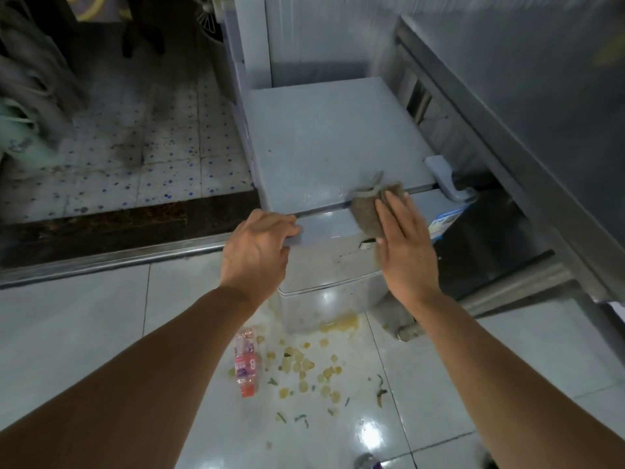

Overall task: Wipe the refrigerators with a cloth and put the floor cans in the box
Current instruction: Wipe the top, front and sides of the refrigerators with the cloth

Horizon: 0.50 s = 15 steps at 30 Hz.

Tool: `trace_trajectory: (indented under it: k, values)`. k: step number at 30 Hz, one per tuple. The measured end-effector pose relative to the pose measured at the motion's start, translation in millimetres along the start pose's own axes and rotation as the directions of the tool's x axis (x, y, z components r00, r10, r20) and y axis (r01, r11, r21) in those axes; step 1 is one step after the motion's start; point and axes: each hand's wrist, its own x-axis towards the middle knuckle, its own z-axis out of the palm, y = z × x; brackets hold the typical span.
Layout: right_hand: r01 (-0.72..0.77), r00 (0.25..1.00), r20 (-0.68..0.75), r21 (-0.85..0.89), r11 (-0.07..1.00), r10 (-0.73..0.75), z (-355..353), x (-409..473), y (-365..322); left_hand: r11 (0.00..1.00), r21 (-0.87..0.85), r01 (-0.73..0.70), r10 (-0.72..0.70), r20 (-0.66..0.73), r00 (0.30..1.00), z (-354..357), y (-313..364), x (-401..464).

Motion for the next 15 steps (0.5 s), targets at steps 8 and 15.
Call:
trace_trajectory:
  k: [8, 15]
  values:
    - [-0.167, 0.977, -0.124, 0.036, 0.985, 0.171, 14, 0, 10, 0.997, -0.028, -0.078, 0.073, -0.150, 0.986, 19, -8, -9]
    - [-0.095, 0.961, -0.250, 0.099, 0.991, 0.117, 32, -3, 19, 0.992, -0.056, -0.115, 0.092, -0.319, 0.943, 47, -19, -23]
